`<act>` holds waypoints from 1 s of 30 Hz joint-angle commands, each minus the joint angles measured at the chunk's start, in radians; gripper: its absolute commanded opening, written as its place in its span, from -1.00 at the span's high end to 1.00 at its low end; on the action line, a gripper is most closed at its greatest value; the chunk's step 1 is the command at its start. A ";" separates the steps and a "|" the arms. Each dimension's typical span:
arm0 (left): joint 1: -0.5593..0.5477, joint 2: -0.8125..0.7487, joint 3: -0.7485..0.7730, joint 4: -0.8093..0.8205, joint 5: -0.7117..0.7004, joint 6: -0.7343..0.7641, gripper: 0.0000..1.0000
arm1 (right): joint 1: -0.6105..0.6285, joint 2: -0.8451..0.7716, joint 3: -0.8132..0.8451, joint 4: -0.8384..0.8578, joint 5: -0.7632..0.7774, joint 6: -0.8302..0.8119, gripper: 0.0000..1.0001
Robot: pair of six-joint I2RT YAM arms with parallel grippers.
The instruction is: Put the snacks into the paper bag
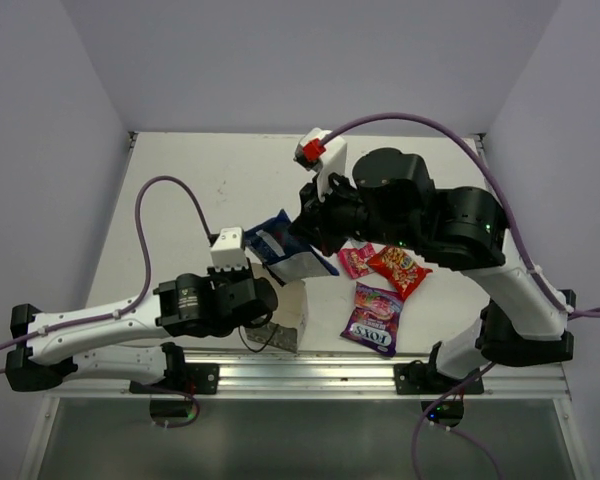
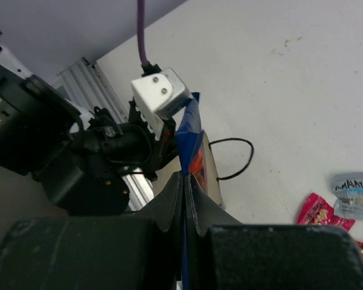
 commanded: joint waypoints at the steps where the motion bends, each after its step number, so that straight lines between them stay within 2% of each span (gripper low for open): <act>1: 0.005 0.013 0.039 0.036 -0.050 0.000 1.00 | 0.032 0.027 0.145 -0.025 0.052 0.021 1.00; 3: 0.005 0.017 0.040 0.036 -0.050 -0.001 1.00 | 0.047 0.041 0.188 -0.037 0.047 0.023 1.00; 6: 0.005 0.019 0.043 0.033 -0.051 -0.004 1.00 | 0.066 0.034 0.142 -0.030 0.045 0.031 1.00; 11: 0.005 0.011 0.042 0.021 -0.053 -0.021 1.00 | 0.070 -0.041 -0.093 0.045 0.018 0.064 1.00; 17: 0.005 0.005 0.037 0.019 -0.053 -0.027 1.00 | 0.070 -0.104 -0.235 0.068 0.018 0.115 1.00; 22: 0.005 0.005 0.039 0.019 -0.051 -0.026 1.00 | 0.072 -0.095 -0.199 -0.028 0.025 0.136 1.00; 26: 0.005 0.000 0.039 0.021 -0.053 -0.024 1.00 | 0.074 -0.030 -0.050 -0.168 0.032 0.135 1.00; 30: 0.005 -0.006 0.033 0.027 -0.051 -0.024 1.00 | 0.078 0.026 0.007 -0.270 0.030 0.124 1.00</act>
